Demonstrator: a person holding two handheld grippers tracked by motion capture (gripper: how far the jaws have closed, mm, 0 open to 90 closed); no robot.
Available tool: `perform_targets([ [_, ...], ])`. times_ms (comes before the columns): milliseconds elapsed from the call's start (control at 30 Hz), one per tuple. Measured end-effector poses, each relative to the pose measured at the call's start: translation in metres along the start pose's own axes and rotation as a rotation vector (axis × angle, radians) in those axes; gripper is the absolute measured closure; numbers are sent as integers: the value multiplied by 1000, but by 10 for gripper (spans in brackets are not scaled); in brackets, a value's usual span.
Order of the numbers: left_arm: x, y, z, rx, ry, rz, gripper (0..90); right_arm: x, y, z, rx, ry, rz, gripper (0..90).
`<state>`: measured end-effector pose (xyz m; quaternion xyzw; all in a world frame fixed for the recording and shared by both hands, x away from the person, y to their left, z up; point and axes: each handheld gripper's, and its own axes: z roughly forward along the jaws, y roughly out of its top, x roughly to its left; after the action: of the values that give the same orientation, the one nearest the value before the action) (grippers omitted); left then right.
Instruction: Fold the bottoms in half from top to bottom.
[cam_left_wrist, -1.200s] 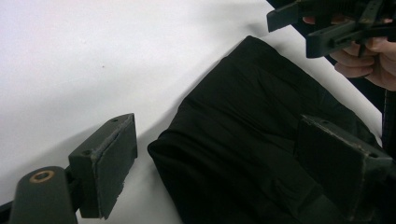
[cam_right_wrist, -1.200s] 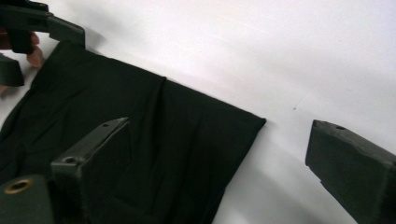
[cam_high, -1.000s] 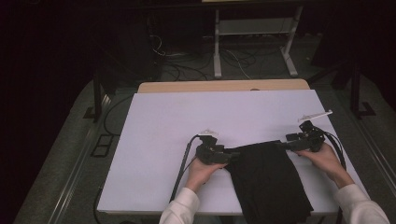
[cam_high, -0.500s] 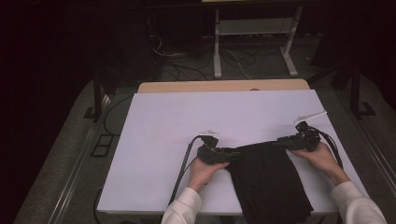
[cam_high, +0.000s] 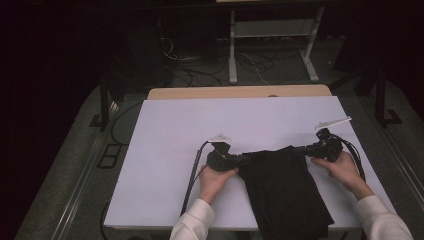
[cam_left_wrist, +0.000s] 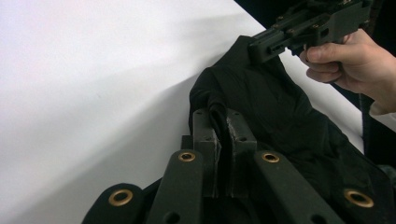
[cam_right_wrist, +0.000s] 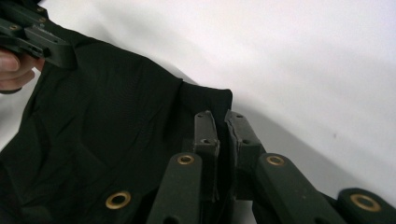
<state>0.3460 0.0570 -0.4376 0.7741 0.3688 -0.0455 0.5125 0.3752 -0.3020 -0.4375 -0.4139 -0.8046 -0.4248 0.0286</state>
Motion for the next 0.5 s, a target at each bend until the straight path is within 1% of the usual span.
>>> perform_targets([
  [67, 0, 5, -6, -5, 2, 11, 840, 3, 2, -1, -15, -6, 0, 830],
  [167, 1, 13, -15, -1, 14, 33, 840, 7, 8, -1, -31, 5, 10, 831],
  [267, 4, 17, -22, 1, 23, 37, 840, 9, 12, 2, -37, 4, 16, 831],
  [333, 6, 18, -26, 3, 29, 46, 839, 11, 15, 6, -42, 8, 28, 831],
  [400, 9, 20, -29, 11, 35, 56, 839, 14, 17, 9, -43, 1, 29, 832],
  [500, 15, 23, -35, -1, 36, 50, 839, 18, 22, 14, -46, -5, 39, 831],
])
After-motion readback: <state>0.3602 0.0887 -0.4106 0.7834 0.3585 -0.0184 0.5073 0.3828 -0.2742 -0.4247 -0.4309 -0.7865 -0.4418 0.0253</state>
